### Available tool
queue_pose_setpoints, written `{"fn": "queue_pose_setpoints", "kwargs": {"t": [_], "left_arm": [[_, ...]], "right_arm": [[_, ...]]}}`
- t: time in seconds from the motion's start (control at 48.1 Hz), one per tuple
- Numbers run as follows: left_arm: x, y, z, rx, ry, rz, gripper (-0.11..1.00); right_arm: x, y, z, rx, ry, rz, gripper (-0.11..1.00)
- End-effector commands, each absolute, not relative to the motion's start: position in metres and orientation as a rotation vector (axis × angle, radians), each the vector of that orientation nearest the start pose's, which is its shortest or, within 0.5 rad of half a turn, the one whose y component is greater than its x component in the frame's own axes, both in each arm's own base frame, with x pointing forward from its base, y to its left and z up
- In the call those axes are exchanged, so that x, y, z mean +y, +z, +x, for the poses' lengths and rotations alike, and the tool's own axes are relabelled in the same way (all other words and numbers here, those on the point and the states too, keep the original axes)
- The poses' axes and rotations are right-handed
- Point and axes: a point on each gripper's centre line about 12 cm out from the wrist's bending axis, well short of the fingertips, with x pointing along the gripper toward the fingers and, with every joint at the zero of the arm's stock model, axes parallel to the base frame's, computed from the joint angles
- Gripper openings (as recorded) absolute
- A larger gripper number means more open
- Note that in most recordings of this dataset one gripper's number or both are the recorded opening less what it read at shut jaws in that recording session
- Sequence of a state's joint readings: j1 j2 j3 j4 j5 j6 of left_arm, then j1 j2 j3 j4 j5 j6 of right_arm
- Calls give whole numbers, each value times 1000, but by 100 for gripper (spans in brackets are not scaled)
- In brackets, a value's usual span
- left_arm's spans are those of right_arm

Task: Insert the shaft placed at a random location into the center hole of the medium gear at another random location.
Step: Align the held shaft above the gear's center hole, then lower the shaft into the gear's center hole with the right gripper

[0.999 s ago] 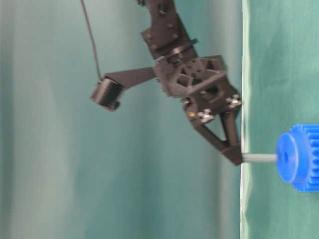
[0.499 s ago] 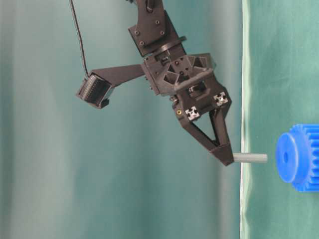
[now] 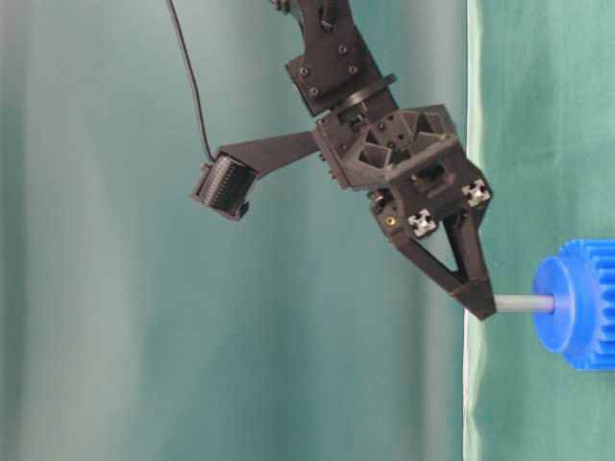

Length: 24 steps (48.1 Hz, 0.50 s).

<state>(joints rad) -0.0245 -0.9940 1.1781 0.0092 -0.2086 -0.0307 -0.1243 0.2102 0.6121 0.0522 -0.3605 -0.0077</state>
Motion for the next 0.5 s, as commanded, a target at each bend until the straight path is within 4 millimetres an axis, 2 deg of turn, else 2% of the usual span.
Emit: {"fn": "queue_pose_setpoints", "kwargs": {"t": [0.0, 0.478], "left_arm": [[-5, 298, 197, -46, -29, -21, 0], [-6, 298, 197, -46, -31, -21, 0]], "right_arm": [[-57, 150, 435, 407, -150, 54, 13], [-58, 133, 438, 426, -152, 56, 13]]}}
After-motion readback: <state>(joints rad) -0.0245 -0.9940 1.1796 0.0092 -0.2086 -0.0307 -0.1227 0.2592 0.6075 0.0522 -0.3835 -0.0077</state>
